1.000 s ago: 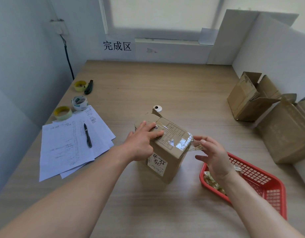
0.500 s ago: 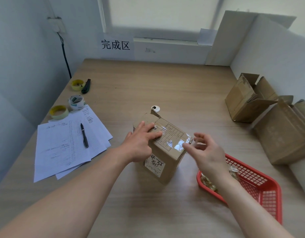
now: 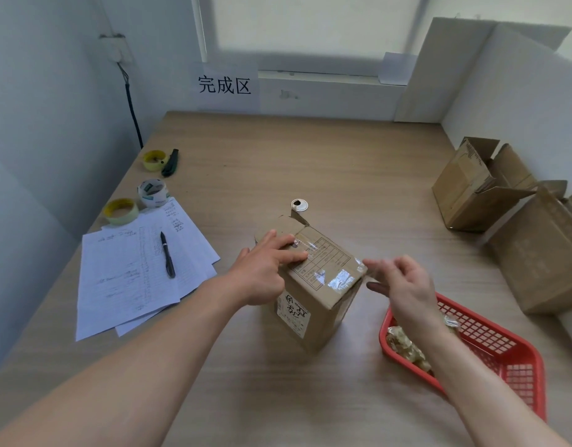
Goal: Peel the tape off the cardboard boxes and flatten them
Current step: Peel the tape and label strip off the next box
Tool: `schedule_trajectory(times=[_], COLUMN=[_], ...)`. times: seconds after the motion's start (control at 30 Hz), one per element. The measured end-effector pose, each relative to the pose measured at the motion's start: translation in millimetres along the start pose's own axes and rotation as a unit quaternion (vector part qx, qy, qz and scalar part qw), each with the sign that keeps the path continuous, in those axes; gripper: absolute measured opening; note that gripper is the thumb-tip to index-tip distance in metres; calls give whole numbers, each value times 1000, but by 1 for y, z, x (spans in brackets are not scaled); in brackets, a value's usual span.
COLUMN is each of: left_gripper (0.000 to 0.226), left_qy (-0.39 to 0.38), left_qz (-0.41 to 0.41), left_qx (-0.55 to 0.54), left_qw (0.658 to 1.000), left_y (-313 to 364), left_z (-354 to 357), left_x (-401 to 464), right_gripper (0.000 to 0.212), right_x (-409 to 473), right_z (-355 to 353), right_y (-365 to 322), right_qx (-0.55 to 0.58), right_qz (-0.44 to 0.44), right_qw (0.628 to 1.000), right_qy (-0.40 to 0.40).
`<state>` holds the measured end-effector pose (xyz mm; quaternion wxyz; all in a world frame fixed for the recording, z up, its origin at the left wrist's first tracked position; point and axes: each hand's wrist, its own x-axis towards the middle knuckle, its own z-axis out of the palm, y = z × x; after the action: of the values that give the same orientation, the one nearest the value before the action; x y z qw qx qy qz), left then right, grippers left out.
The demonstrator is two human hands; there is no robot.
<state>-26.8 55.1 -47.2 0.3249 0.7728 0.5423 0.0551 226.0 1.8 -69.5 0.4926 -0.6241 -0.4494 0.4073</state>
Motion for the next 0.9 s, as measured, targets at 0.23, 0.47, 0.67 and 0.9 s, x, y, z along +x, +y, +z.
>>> schedule_trajectory(times=[0.23,0.47,0.67,0.9], left_gripper=[84,84,84,83], left_qy=[3,-1,-3,-6], left_qz=[10,10,14,16], left_qx=[-10,-2,0,4], left_qw=[1000,1000,1000,1000], left_y=[2,0,0,-4], left_z=[5,5,5,6], left_x=[-2,-3,0,-1], right_gripper=[21,52,20,24], right_x=[24,16,11,12], right_z=[7,1,-8,5], right_y=[5,-14,-6,14], right_qx=[86,-124,-330,14], right_qz=[159,81,-95,132], right_qw=[977,988,939,988], right_qy=[113,-35,-2,76])
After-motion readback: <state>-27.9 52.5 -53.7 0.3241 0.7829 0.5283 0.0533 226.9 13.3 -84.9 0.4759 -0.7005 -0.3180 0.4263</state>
